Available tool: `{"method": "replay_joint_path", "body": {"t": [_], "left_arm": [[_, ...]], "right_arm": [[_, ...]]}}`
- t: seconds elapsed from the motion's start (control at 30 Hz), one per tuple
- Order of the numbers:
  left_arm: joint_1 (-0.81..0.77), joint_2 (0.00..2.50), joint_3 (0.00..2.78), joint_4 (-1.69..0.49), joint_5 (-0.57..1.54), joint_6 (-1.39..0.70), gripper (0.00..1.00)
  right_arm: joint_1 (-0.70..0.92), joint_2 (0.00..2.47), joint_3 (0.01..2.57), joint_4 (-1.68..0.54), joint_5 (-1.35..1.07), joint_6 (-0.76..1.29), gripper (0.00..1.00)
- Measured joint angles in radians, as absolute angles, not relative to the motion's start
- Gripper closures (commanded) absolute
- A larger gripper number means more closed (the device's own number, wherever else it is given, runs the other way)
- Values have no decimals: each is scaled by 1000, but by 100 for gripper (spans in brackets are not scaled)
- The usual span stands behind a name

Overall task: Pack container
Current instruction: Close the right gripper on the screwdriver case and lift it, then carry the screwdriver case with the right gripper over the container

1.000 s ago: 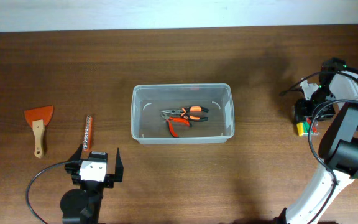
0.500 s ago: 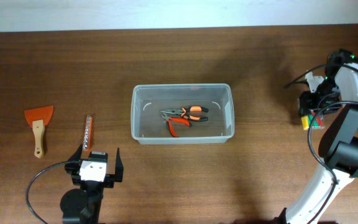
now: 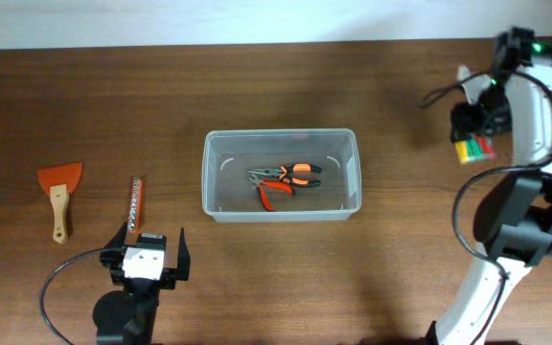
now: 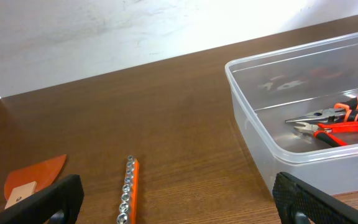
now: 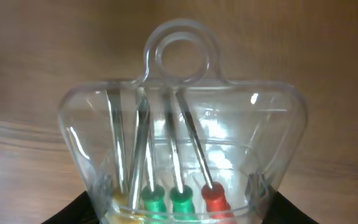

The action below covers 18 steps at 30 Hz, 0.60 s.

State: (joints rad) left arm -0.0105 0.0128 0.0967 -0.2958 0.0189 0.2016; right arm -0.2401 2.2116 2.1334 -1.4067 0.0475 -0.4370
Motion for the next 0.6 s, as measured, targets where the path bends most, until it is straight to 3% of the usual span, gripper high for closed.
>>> {"method": "replay_joint_path", "body": {"t": [0.4,0.6], "left_arm": [[-10,13,97,-296,19,201,1],[-10,13,97,-295,19,202,1]], "right_arm": [[31,2212,2451,-1532,43,-437,45],[182,2212,2494,-1556,41,-437,45]]}}
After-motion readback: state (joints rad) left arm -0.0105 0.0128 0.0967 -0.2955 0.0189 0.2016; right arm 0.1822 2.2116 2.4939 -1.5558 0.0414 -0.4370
